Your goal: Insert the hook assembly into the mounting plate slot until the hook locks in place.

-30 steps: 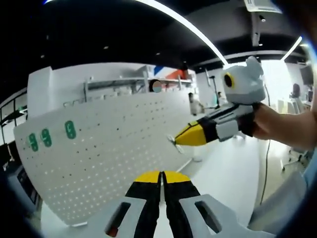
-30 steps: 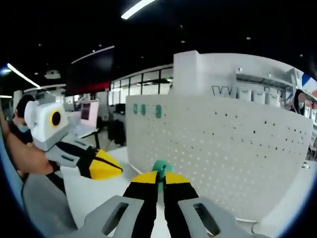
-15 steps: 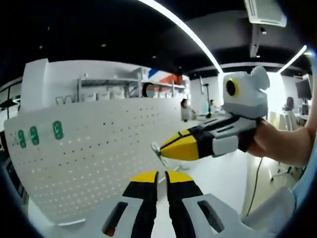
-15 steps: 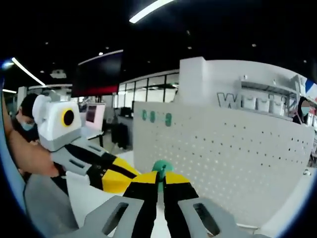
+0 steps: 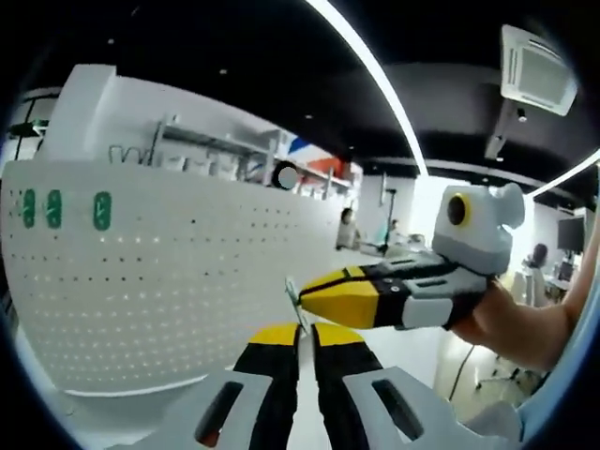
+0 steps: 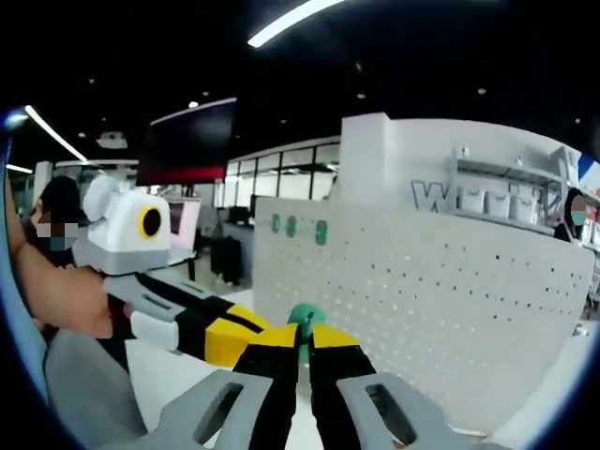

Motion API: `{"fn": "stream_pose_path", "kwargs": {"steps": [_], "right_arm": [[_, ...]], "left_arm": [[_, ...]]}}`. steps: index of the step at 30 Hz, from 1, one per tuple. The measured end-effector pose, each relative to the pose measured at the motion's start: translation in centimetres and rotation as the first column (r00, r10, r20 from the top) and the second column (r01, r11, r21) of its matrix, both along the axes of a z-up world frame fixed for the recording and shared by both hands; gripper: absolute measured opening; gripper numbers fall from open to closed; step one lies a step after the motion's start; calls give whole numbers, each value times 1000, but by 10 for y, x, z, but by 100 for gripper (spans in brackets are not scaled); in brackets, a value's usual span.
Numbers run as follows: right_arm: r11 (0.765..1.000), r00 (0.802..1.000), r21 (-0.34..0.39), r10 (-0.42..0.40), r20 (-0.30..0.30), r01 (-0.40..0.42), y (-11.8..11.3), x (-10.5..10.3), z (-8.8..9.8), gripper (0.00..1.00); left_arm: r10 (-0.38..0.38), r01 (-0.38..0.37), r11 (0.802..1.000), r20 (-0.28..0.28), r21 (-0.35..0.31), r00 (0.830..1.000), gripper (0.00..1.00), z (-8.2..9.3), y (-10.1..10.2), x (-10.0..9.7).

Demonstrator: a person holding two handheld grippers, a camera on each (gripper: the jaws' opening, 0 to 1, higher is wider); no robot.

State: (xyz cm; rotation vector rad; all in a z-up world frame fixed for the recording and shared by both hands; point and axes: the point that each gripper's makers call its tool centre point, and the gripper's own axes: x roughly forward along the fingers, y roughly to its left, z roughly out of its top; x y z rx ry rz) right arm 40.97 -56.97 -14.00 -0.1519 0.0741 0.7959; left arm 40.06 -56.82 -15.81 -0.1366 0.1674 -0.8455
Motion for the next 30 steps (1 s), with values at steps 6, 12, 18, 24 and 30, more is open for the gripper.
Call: {"fn": "stream_pose_path", "kwargs": {"steps": [6, 12, 18, 24, 30], "right_arm": [[1000, 1000, 0, 7, 2, -7, 3, -2, 0, 1], [1000, 1000, -7, 20, 16, -20, 4, -6, 2, 1], [1000, 1000, -3, 22, 20, -22, 5, -7, 3, 2], [1000, 999, 5, 12, 30, -12, 5, -6, 6, 2], [1000, 999, 6, -8, 37, 7, 3, -4, 8, 4]], "left_arm": [[-2, 2, 1000, -15, -20, 1000, 4, 0, 0, 1], [-20, 19, 999, -20, -48, 1000, 3, 0, 2, 0], [-30, 30, 997, -5, -74, 1000, 1, 3, 3, 1], [-16, 17, 996, 4, -86, 1000, 1, 5, 3, 1], [9, -7, 996, 21, -85, 1000, 1, 8, 6, 4]]}}
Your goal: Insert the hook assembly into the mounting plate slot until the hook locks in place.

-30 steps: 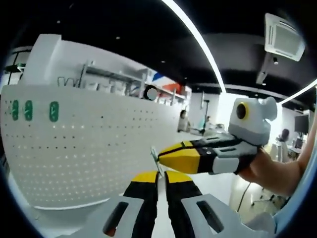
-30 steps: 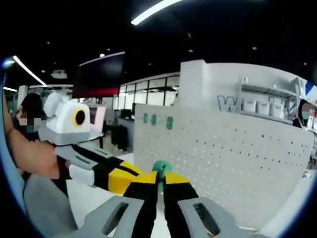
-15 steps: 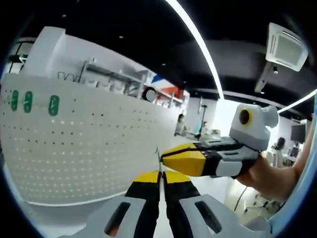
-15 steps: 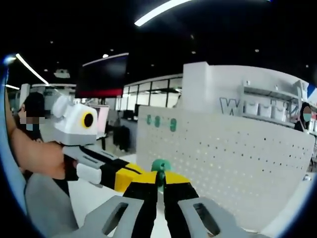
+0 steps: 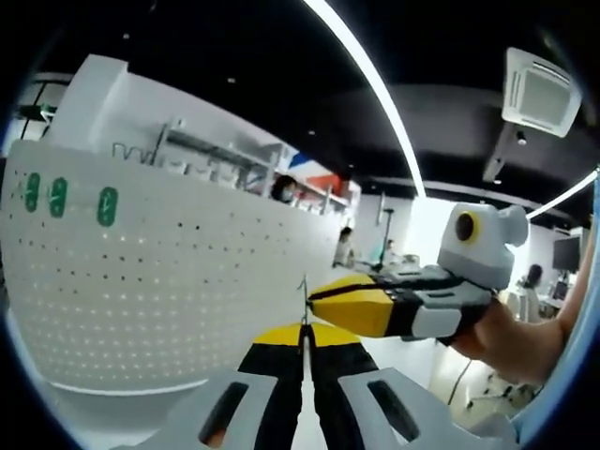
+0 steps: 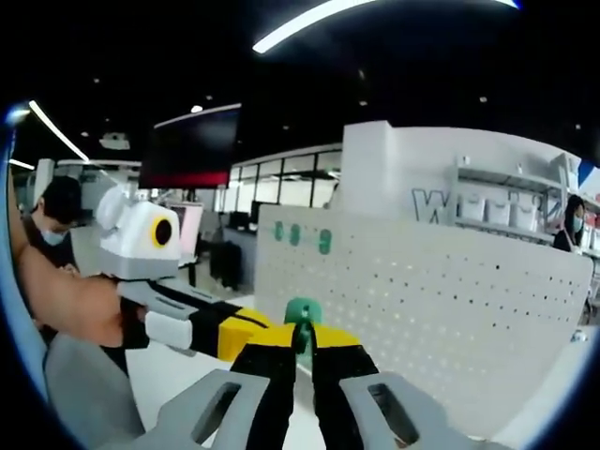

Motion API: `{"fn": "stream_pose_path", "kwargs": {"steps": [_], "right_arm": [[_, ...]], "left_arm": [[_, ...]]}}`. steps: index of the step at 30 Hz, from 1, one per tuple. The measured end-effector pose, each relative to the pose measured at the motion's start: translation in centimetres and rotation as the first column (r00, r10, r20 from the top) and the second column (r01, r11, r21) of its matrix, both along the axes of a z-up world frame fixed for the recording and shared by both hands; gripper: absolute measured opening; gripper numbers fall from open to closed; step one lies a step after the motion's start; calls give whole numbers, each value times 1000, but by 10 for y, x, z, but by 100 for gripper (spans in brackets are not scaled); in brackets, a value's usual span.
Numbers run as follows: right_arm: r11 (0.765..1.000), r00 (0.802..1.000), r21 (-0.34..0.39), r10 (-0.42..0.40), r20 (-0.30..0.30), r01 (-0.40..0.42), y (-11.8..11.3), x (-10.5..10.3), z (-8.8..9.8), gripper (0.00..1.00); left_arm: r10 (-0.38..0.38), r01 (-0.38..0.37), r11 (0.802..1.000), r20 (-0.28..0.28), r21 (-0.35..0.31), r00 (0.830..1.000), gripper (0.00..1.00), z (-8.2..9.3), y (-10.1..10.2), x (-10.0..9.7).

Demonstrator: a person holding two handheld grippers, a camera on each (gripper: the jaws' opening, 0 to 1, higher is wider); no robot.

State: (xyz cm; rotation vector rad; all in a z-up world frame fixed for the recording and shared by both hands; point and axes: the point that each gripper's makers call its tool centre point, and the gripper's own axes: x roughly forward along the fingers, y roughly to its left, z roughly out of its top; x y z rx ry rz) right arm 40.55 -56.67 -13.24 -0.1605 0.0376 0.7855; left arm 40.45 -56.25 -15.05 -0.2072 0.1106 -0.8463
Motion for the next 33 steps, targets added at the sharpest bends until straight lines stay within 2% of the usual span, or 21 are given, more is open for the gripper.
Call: {"fn": "stream_pose_path", "kwargs": {"steps": [14, 25, 33], "right_arm": [[1000, 1000, -1, 2, -10, -2, 6, -3, -1, 2], [1000, 1000, 10, -12, -5, 12, 6, -10, 2, 1], [1000, 1000, 16, -23, -2, 23, 7, -16, 4, 1]], "left_arm": [[42, -45, 997, 60, 55, 997, 1, 2, 7, -1], [39, -44, 997, 80, 66, 996, 2, 5, 7, -6], [27, -42, 992, 123, 119, 992, 3, 8, 8, -15]]}}
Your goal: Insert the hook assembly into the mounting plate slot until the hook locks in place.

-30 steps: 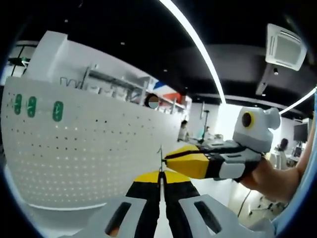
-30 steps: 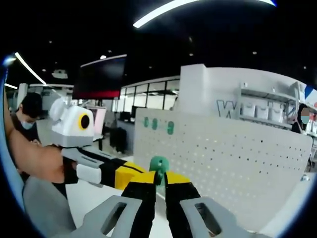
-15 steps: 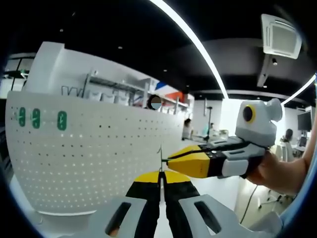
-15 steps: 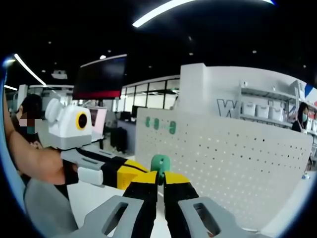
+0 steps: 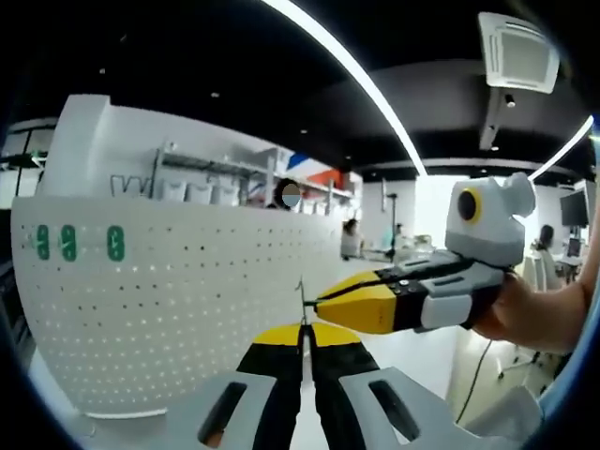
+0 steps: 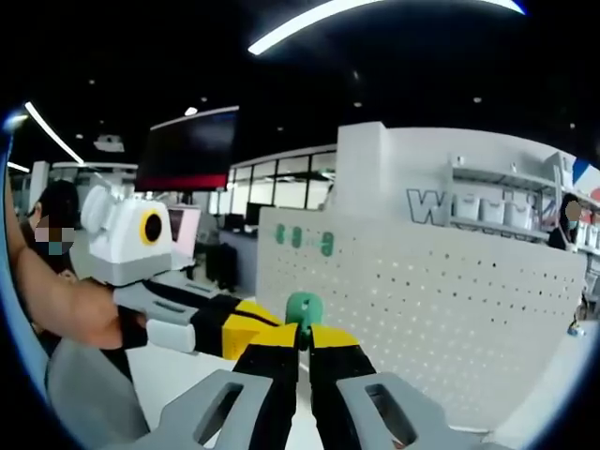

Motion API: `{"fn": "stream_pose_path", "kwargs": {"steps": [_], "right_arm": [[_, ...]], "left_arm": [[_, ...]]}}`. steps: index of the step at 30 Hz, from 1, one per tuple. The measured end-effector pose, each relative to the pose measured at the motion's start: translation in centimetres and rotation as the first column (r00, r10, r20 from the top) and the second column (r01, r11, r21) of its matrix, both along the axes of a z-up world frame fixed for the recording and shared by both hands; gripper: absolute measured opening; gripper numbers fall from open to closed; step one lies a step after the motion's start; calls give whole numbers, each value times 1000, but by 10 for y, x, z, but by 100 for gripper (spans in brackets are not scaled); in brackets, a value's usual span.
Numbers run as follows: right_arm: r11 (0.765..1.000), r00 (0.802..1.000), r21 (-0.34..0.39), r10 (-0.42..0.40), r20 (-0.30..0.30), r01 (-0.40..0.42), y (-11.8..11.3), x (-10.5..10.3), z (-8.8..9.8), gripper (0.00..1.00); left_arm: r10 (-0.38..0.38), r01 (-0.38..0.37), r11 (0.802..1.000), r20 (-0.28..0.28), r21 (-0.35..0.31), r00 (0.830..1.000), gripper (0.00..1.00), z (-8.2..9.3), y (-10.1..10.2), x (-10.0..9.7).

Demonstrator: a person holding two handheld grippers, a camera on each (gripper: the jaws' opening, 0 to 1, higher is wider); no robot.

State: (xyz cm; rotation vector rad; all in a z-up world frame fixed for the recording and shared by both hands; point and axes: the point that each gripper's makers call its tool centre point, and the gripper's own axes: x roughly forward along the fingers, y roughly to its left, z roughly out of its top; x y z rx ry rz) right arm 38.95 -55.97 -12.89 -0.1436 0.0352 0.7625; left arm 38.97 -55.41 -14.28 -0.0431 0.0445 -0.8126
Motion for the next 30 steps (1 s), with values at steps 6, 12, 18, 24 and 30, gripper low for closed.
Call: {"fn": "stream_pose_path", "kwargs": {"steps": [6, 12, 18, 24, 30], "right_arm": [[1000, 1000, -1, -10, 2, 10, 1, -3, 2, 1], [1000, 1000, 1, -21, 7, 21, 1, -5, 4, 1], [999, 999, 8, -36, 8, 36, 0, -5, 4, 1], [999, 999, 12, -53, 11, 52, 0, -4, 5, 1], [998, 998, 11, -66, 15, 66, 1, -3, 6, 1]], "left_arm": [[3, -3, 1000, 16, 10, 1000, 8, 4, 5, -4], [5, -5, 1000, 16, 9, 1000, 14, 6, 11, -8], [10, -11, 1000, 18, 15, 1000, 22, 7, 17, -11], [19, -20, 1000, 22, 22, 1000, 29, 9, 25, -13], [38, -39, 999, 34, 36, 999, 40, 10, 35, -13]]}}
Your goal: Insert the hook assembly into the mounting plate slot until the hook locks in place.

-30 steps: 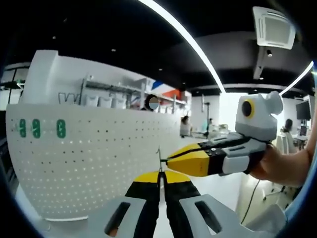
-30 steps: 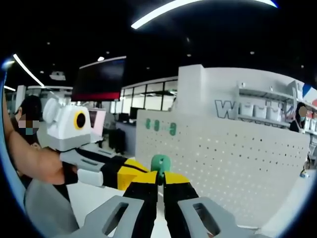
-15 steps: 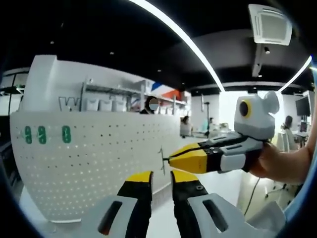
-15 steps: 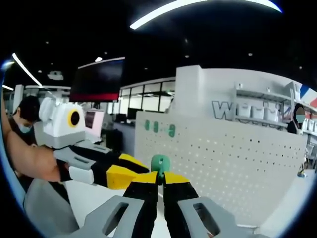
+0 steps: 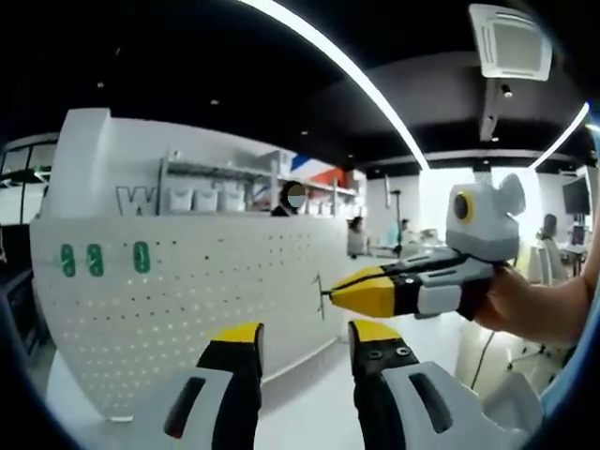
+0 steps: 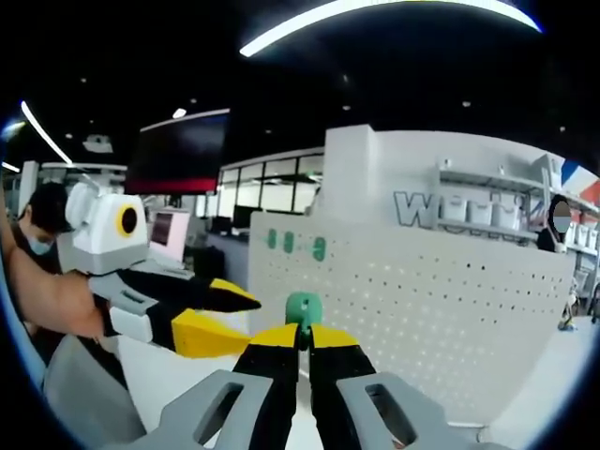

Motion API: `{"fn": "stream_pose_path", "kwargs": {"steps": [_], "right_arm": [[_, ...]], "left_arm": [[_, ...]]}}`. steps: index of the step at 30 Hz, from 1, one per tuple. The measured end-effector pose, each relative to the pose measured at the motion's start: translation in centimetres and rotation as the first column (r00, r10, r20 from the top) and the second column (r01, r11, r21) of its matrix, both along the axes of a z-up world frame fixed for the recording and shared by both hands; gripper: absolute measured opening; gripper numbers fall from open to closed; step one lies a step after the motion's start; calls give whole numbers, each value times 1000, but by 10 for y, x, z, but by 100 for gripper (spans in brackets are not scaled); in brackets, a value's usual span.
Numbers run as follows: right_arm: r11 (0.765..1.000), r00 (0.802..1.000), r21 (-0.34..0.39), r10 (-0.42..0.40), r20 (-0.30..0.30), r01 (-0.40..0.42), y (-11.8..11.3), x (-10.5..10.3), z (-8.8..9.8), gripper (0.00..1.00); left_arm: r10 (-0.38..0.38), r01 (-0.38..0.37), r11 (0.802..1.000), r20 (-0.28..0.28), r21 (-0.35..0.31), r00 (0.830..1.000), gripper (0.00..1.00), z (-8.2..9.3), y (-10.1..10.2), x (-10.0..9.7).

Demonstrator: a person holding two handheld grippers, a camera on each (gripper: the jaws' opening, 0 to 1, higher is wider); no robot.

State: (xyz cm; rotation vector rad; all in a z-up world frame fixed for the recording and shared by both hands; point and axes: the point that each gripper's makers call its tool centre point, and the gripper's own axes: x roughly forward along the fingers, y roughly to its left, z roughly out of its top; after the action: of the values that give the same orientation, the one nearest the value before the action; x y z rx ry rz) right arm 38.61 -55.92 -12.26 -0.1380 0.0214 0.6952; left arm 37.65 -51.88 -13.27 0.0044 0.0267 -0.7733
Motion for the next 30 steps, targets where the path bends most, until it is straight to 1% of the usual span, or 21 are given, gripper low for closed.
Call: {"fn": "stream_pose_path", "kwargs": {"steps": [10, 15, 21, 26, 30], "right_arm": [[1000, 1000, -8, -19, 9, 19, 4, 5, 4, 1], [1000, 1000, -13, -24, 15, 24, 7, 8, 7, 1], [999, 999, -28, -42, 29, 43, 11, 14, 12, 1], [998, 998, -30, -56, 34, 57, 13, 20, 14, 1], [997, 997, -20, -71, 39, 72, 15, 27, 17, 1]], "left_arm": [[44, -44, 999, 13, 13, 999, 53, 2, 24, 3], [79, -80, 997, 14, 17, 997, 63, 4, 39, 4], [104, -105, 994, 25, 34, 994, 69, 3, 52, 3], [114, -115, 992, 30, 42, 993, 73, 3, 59, 0], [120, -121, 991, 29, 53, 992, 73, 0, 64, -1]]}}
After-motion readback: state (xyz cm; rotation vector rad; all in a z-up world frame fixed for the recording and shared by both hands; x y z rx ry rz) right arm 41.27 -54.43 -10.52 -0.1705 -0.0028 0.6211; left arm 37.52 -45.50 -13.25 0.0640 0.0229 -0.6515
